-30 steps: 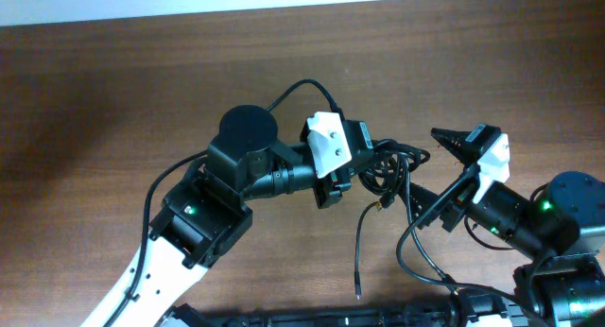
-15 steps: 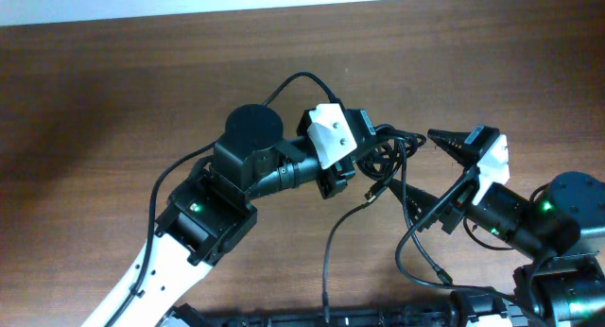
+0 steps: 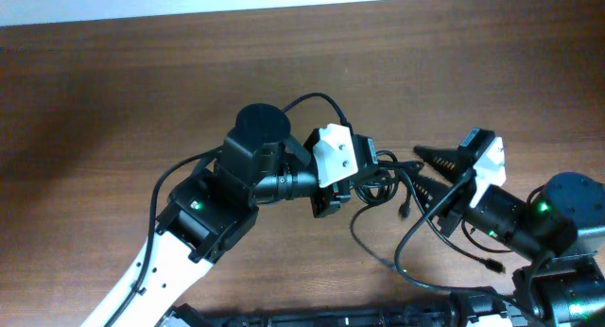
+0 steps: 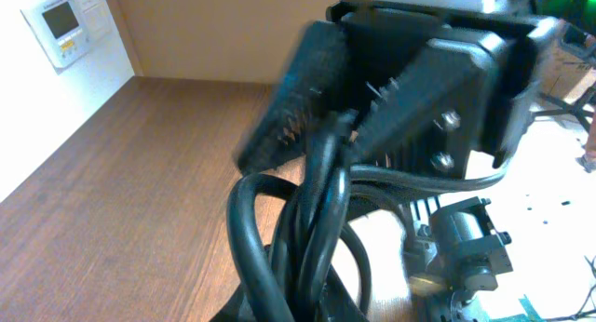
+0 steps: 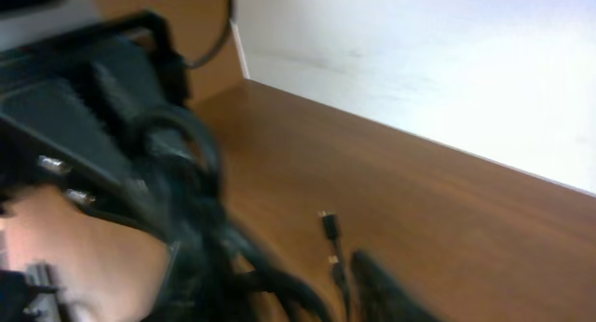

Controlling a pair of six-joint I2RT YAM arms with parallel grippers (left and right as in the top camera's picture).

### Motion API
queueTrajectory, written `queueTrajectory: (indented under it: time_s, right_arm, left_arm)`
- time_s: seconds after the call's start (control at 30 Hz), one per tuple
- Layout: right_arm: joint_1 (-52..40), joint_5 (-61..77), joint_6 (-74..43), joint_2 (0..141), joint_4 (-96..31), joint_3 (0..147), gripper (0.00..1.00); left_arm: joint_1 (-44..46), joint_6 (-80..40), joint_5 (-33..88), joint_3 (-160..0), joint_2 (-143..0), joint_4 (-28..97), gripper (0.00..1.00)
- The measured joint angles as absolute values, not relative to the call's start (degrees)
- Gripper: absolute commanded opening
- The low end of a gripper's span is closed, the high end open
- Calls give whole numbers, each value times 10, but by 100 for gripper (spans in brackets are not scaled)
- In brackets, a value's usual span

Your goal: Untangle cables

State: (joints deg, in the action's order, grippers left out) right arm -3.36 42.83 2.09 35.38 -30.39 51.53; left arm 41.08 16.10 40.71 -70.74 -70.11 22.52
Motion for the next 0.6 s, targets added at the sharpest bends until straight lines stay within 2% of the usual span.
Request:
queueTrajectory:
  time_s: [0.03, 0.1, 0.13, 0.17, 0.2, 0.23, 0.27, 0.3, 0.33, 0.47, 0.6]
  right_arm:
    - [-35, 434, 21, 353, -304, 515, 12]
    - [-35, 436, 18, 353, -303, 515, 5]
    - [-35, 436, 17, 353, -303, 515, 4]
    - [-35, 436, 18, 353, -303, 515, 4]
    - [-35, 435, 18, 353, -304, 515, 4]
    - [-35, 434, 18, 353, -304, 515, 4]
    - [-35, 432, 18, 353, -304, 515, 4]
    - [-35, 424, 17, 353, -304, 515, 4]
    - [-35, 412, 17, 353, -307, 515, 4]
    - [-35, 381, 17, 353, -323, 515, 4]
    - [-35, 373, 18, 353, -319, 515, 4]
  left_arm:
    - [411, 161, 407, -707, -704, 225, 3]
    - [411, 162, 406, -707, -705, 225, 3]
    - [411, 163, 403, -707, -705, 223, 3]
    - [411, 163, 402, -707, -705, 223, 8]
    - [411, 163, 399, -707, -705, 223, 16]
    - [411, 164, 396, -707, -705, 223, 41]
    - [411, 164, 396, -707, -705, 222, 59]
    - [411, 164, 397, -707, -705, 220, 71]
    - [413, 155, 397, -707, -705, 218, 79]
    - [394, 86, 403, -707, -705, 187, 89]
    - [328, -40, 402, -707, -705, 162, 96]
